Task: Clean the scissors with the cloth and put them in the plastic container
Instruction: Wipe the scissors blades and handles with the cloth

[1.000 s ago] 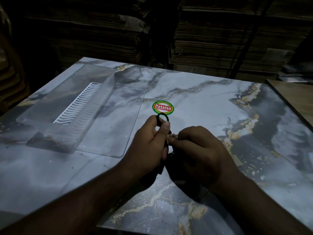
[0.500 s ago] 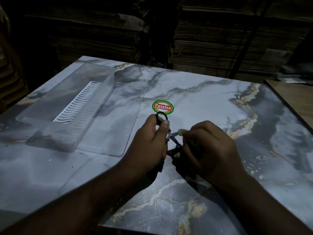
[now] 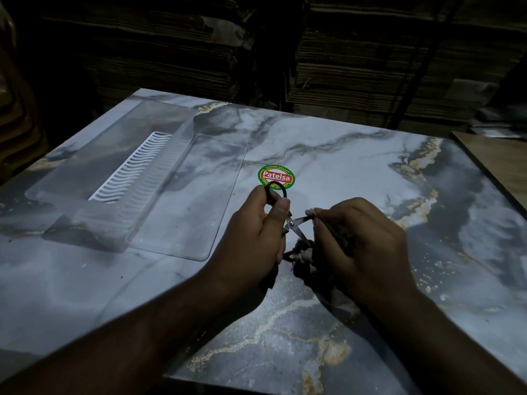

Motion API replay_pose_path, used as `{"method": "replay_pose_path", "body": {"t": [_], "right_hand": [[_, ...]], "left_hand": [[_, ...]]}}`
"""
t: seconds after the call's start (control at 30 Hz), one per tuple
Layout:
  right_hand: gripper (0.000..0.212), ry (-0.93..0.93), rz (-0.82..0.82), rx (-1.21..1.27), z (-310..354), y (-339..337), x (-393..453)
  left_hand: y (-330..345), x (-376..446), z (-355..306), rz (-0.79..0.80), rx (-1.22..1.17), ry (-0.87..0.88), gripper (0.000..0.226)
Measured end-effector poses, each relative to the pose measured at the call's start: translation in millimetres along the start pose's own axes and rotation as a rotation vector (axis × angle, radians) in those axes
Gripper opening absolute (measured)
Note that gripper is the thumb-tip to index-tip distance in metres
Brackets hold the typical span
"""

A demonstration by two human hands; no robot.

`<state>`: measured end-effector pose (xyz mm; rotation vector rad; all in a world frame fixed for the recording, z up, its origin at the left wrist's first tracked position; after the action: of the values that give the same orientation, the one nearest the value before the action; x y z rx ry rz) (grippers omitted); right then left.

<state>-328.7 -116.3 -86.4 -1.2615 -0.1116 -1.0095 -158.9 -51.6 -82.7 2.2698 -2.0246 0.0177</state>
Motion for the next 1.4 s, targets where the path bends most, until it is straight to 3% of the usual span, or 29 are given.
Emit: {"method": "replay_pose_path", "body": {"t": [0.1, 0.3, 0.5, 0.67, 0.87, 1.03, 1.17, 1.4], "right_hand": [[0.013, -0.092, 0.015, 0.011, 7.5, 3.7, -0.1], [0.012, -0.069, 0.047, 0.008, 2.7, 8.9, 1.9], [0.028, -0.158, 0.065, 0.054, 3.9, 17.7, -0.5], [0.013, -0.082, 0.046, 0.03, 3.0, 16.1, 1.6], [0.011, 0.027, -0.007, -0.021, -6.3, 2.3, 1.2], [0.013, -0.151, 0.046, -0.006, 4.9, 13.3, 3.3], [0.01, -0.092, 0.047, -0.011, -2.0, 8.8, 4.5], [0.009, 0.08, -0.052, 0.007, -12.2, -3.6, -0.4]], "left_hand": [[-3.1, 2.5, 0.1, 0.015, 0.192, 0.028, 0.016], [-1.5, 0.7, 3.0, -0.01, 0.037, 0.01, 0.016], [-3.7, 5.0, 4.6, -0.007, 0.166, 0.009, 0.017], [0.5, -0.7, -0.1, -0.026, -0.063, 0.0, 0.017], [2.5, 1.0, -1.6, -0.017, -0.118, -0.03, 0.017], [-1.1, 2.7, 0.3, -0.01, -0.025, -0.013, 0.016], [-3.1, -2.4, -1.9, 0.019, -0.122, -0.035, 0.017], [-1.5, -3.2, -5.9, -0.002, -0.019, -0.02, 0.02]]}}
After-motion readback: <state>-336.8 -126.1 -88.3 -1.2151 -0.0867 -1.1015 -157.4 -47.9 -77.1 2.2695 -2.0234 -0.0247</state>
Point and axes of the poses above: each hand's wrist, its own x-axis towards the middle knuckle, its own y-axis out of the palm, z = x × y, the point moved 1 cm from there along x, towards the middle knuckle, and after that the axes turned 11 degrees about z, right-handed, at the moved point
